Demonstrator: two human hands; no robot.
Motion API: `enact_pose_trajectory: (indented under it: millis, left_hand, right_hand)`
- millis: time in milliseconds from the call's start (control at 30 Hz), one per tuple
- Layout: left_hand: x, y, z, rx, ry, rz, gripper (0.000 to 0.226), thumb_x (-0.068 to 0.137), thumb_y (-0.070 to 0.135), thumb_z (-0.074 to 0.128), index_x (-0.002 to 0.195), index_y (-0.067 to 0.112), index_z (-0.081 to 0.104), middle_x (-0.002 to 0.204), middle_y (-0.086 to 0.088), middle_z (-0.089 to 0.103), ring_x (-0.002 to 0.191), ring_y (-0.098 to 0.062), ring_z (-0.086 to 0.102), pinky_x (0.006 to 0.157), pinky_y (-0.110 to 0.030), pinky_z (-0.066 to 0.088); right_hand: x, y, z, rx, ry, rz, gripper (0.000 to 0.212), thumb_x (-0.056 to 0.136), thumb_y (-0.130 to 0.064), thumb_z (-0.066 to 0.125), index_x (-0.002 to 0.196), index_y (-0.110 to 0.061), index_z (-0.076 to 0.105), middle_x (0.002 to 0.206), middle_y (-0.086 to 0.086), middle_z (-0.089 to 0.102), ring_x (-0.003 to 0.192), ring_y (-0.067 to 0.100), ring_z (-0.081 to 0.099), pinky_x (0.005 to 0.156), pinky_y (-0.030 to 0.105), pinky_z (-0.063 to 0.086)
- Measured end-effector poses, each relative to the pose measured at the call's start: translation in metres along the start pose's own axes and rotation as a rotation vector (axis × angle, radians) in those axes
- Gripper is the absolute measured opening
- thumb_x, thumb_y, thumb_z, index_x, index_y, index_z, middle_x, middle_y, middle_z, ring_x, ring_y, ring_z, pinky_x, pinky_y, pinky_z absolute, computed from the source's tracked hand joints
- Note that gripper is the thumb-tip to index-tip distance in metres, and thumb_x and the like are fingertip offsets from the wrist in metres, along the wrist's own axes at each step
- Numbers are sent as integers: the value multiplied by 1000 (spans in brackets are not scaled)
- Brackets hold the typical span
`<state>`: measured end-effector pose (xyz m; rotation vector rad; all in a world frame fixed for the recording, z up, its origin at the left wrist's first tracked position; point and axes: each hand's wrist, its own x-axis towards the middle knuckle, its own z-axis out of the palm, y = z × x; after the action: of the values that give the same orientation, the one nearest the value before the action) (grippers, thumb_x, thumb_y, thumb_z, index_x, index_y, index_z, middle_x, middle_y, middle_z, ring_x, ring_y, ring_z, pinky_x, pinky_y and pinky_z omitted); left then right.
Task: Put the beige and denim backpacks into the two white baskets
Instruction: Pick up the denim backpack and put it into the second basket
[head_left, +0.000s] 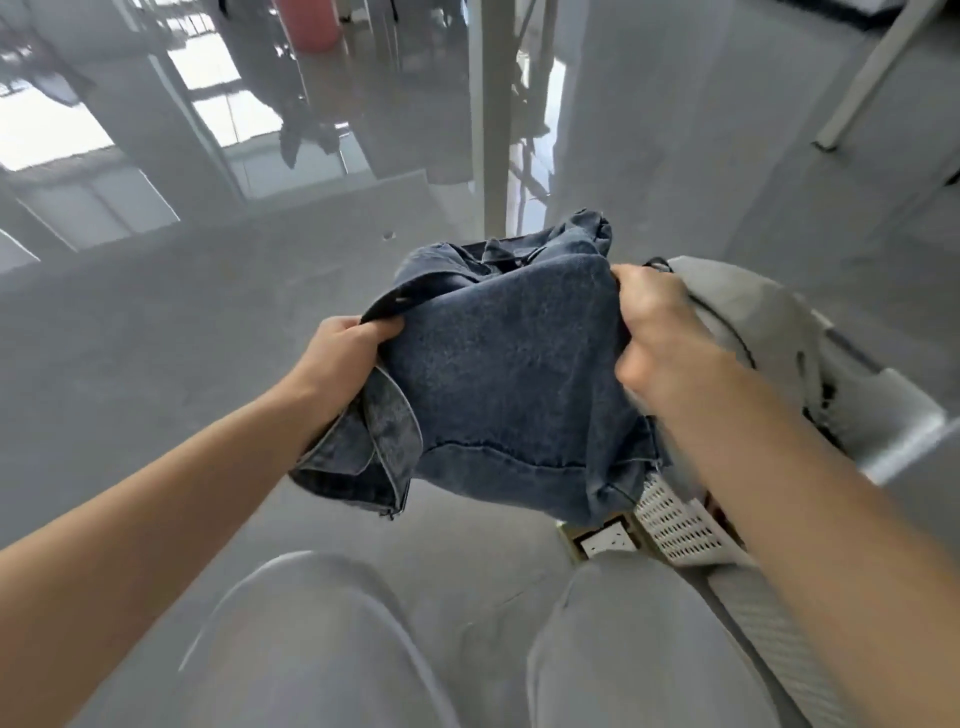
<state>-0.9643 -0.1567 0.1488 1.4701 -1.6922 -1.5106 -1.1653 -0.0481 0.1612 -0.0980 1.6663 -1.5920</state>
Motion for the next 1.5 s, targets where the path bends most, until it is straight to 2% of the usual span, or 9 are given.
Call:
enact_pose_trajectory:
  millis: [533, 667, 900, 1000, 1100, 1167, 1267, 1367, 1500]
  left_hand:
    - [-77, 69, 178, -163, -356, 180, 26, 95, 20, 52, 74, 13, 66, 71, 0, 67, 64, -14, 63, 61, -26, 50]
    - [-99, 74, 211, -176, -443, 213, 25, 95, 21, 51, 90, 5, 69, 90, -6, 71, 83, -21, 66, 78, -40, 53]
    - [-128, 41, 255, -51, -546, 368, 19, 100, 23, 44, 103, 21, 63, 91, 12, 65, 91, -6, 61, 73, -13, 45]
    - [-124, 16, 269, 20, -530, 406, 18, 100, 20, 43, 101, 19, 62, 91, 12, 64, 94, -12, 61, 73, -19, 45]
    - [-120, 10, 269, -27, -542, 400, 18, 99, 16, 45, 99, 18, 63, 91, 12, 66, 85, -1, 60, 71, -18, 45]
    - [-123, 13, 263, -46, -597, 434, 16, 99, 16, 47, 97, 16, 63, 89, 11, 67, 78, 4, 59, 68, -12, 47]
    - [-130, 16, 260, 32, -725, 548, 13, 97, 17, 52, 98, 7, 60, 91, -9, 66, 81, -10, 58, 74, -33, 51]
    - [-130, 15, 264, 146, -814, 676, 16, 87, 17, 64, 99, 9, 59, 95, -8, 66, 87, -18, 61, 80, -41, 51]
    - [-129, 7, 266, 318, -915, 680, 39, 74, 17, 68, 111, 17, 56, 108, 4, 66, 102, -17, 61, 90, -44, 50]
  right_hand:
    - [-76, -47, -202, 176, 487, -149, 19, 86, -16, 54, 67, -17, 56, 65, 1, 55, 60, 18, 53, 56, 27, 40]
    - [-102, -51, -235, 197, 584, -194, 20, 87, -17, 52, 67, -18, 56, 65, 0, 55, 60, 17, 54, 58, 28, 41]
    - [-113, -18, -287, 226, 687, -87, 33, 83, -48, 62, 93, -17, 67, 92, 6, 72, 81, 24, 69, 77, 35, 55]
    - [-109, 12, -307, 96, 716, 41, 50, 81, -54, 62, 114, -16, 63, 117, 8, 67, 100, 28, 66, 93, 45, 52]
    - [-109, 18, -314, 45, 513, 160, 32, 90, -47, 56, 101, -19, 67, 105, 8, 70, 90, 22, 66, 83, 33, 52]
    - [-104, 11, -319, -13, 422, 224, 43, 88, -56, 52, 98, -17, 68, 95, 9, 71, 85, 22, 66, 82, 31, 50]
    - [-92, -6, -327, -271, 425, 316, 67, 68, -73, 57, 102, -17, 69, 96, 12, 72, 93, 26, 67, 92, 37, 51]
    - [-72, -6, -323, -582, 438, 325, 37, 71, -42, 65, 94, -13, 66, 82, 12, 71, 86, 30, 64, 78, 34, 49]
    - [-69, -6, -298, -917, 613, 229, 35, 76, -20, 60, 108, -4, 61, 110, 18, 65, 95, 32, 61, 68, 28, 41]
